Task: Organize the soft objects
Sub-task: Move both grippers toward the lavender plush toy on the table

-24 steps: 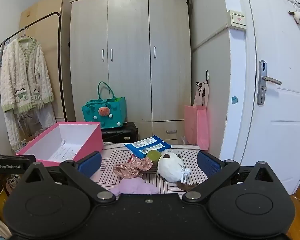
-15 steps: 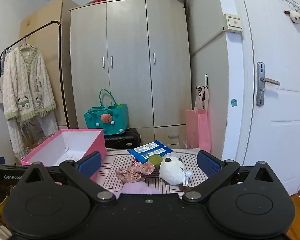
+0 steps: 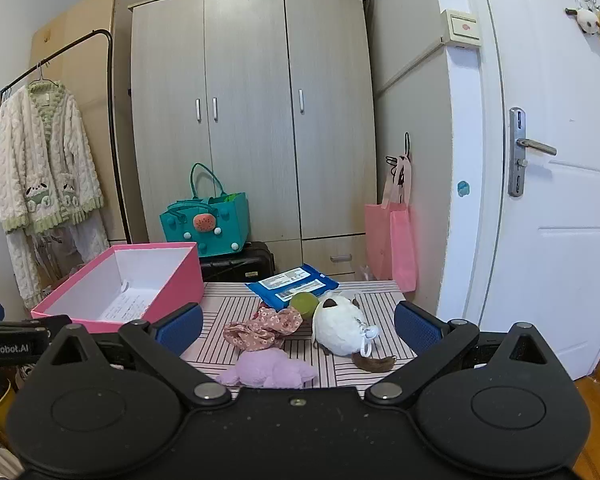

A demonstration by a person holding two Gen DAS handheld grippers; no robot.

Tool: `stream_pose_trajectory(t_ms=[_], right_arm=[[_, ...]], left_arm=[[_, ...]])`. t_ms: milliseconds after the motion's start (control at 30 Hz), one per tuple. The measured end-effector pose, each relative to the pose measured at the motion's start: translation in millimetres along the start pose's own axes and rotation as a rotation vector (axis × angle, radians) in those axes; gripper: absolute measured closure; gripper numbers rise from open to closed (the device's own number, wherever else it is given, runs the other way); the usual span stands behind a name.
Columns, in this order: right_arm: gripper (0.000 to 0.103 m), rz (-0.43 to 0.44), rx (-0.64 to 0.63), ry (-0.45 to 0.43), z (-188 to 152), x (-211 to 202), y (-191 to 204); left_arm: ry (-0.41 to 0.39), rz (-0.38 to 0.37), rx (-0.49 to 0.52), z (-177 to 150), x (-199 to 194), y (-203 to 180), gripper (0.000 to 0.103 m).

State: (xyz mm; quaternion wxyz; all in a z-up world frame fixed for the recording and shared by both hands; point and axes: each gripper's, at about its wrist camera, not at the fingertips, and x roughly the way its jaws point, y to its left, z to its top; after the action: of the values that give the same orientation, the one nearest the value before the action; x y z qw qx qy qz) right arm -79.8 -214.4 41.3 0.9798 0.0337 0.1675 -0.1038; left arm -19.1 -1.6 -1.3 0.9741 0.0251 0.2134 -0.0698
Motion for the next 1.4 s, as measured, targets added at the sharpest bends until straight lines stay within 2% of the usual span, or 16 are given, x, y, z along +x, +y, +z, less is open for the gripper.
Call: stream_pose_trajectory(t_ms=[300, 600, 800, 1400], right_arm=[[0.000, 0.044, 0.037, 0.019, 6.3, -8.7, -9.4], [0.000, 0.047, 0.017, 0.059, -4.3, -1.9, -14.4], [0.000, 0.078, 0.008, 0.066, -5.6, -1.7, -10.3], [0.000, 0.089, -0.039, 0.080, -8.7, -1.4, -7.2]], left_arm=[[0.015, 0.053, -0.037, -2.7, 0.1, 7.1, 0.000], [0.023, 0.045, -0.077, -4.5, 0.1, 12.3, 0.000], [0.038, 0.050, -0.060, -6.3, 1.1, 11.8, 0.000], [0.070, 0.044, -0.047, -5.7, 5.7, 13.0, 0.000]])
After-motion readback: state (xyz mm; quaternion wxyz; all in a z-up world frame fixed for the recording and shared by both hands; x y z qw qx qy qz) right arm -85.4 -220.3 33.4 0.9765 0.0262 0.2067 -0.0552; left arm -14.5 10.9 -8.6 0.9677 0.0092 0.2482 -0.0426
